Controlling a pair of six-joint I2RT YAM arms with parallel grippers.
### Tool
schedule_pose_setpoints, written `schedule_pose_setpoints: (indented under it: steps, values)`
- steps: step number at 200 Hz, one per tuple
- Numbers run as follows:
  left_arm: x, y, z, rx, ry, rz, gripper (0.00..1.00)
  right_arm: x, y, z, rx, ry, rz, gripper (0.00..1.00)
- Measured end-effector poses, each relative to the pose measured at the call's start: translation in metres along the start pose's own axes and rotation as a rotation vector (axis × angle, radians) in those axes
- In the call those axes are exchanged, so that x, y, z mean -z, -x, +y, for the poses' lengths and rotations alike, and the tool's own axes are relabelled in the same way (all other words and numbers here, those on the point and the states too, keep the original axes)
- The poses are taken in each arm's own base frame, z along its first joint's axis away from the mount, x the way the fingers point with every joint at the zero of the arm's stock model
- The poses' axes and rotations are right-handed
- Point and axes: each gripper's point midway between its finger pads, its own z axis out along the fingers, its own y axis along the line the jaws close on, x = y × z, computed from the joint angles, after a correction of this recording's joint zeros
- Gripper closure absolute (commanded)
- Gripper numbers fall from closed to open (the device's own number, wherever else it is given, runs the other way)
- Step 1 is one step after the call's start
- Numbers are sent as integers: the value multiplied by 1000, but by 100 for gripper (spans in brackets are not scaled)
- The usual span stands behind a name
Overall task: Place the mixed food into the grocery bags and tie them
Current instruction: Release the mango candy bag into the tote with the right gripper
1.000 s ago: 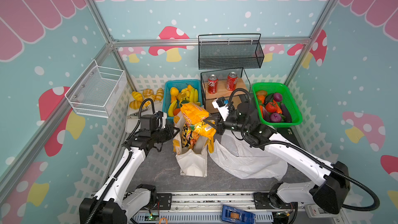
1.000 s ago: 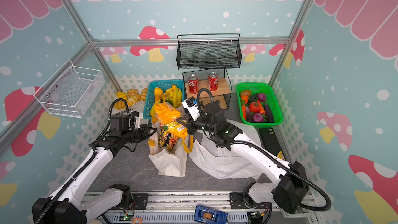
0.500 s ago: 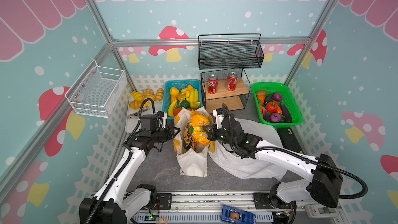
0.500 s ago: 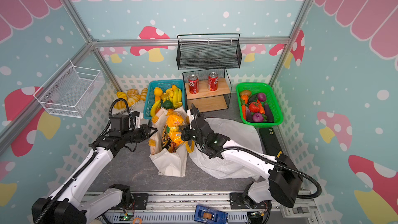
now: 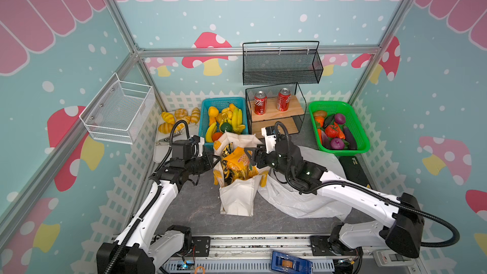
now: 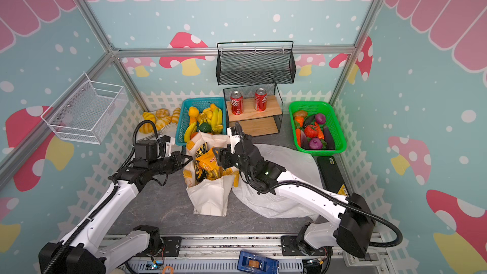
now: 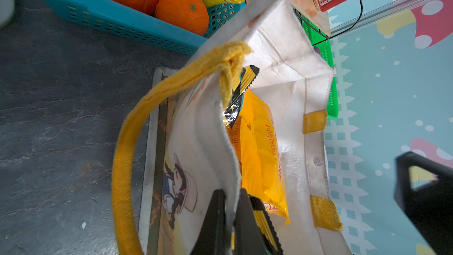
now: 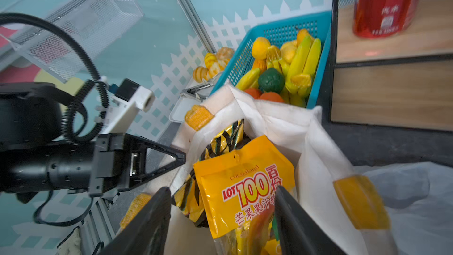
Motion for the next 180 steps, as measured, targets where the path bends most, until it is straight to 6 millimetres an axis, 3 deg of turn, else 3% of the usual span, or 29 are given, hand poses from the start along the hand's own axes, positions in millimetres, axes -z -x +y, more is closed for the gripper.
schedule_pose_setpoints:
  steps: [17,37,51,70,79,97,105,112,131,180]
  values:
    - [0,0,0,0,0,0,100,19,21,-11,52,-36,-45,27]
    - [0,0,0,0,0,0,100,17,26,-44,69,-109,-29,25]
    - [0,0,0,0,0,0,100,3,12,-72,68,-168,30,25]
    - [0,0,0,0,-1,1,100,-19,-26,-96,69,-209,145,26]
    - [0,0,-1,-1,-1,1,100,-27,-47,-102,71,-213,207,35]
    - [0,-1,-1,-3,-2,2,100,-39,-80,-107,72,-196,305,78]
    - [0,-1,-1,-3,-2,3,100,-40,-86,-105,71,-176,328,93]
    - [0,-1,-1,-3,-1,4,100,-40,-87,-101,69,-155,335,100]
    - [4,1,-4,-10,13,7,100,-34,-81,-81,61,-54,335,100]
    - [33,29,-16,-116,103,-51,100,-9,-50,1,0,296,266,100]
